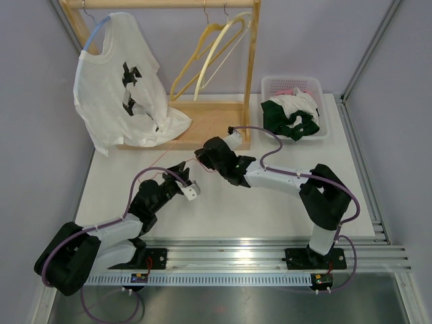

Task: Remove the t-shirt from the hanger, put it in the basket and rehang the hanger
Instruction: Pass the hanger from the right arm to the left

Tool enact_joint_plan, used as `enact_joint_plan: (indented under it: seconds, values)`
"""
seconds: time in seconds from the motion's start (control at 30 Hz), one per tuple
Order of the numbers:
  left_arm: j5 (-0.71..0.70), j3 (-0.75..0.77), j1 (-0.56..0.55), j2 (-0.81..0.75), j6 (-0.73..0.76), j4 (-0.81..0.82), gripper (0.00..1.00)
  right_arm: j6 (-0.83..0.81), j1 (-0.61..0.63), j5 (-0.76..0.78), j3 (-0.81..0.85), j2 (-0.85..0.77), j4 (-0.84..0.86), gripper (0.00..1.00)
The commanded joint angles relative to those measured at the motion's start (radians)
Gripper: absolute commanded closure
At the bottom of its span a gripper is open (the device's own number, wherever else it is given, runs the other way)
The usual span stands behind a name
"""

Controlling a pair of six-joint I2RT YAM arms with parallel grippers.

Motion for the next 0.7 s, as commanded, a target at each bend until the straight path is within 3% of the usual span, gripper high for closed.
enact_joint_plan:
  seconds: [0.0, 0.37, 0.47, 0.5, 0.57, 0.67]
  values:
    - [0.031, 0.029, -0.005, 0.013, 0.025, 0.041, 0.67, 0.011, 0.023, 0.041, 0.019, -0.043, 0.017, 1.00]
    - [0.007, 0.032, -0.005, 0.053, 0.067, 0.061, 0.72, 0.019, 0.043, 0.037, 0.015, -0.052, 0.014, 1.00]
    - [-0.001, 0.032, -0.005, 0.060, 0.074, 0.074, 0.83, 0.025, 0.048, 0.032, 0.012, -0.060, 0.009, 1.00]
    - [-0.004, 0.030, -0.005, 0.060, 0.074, 0.079, 0.92, 0.026, 0.051, 0.031, 0.012, -0.063, 0.010, 1.00]
    - [-0.009, 0.030, -0.005, 0.060, 0.071, 0.085, 1.00, 0.030, 0.053, 0.029, 0.009, -0.069, 0.009, 1.00]
    - [-0.010, 0.026, -0.005, 0.062, 0.074, 0.093, 1.00, 0.033, 0.054, 0.025, 0.006, -0.072, 0.009, 1.00]
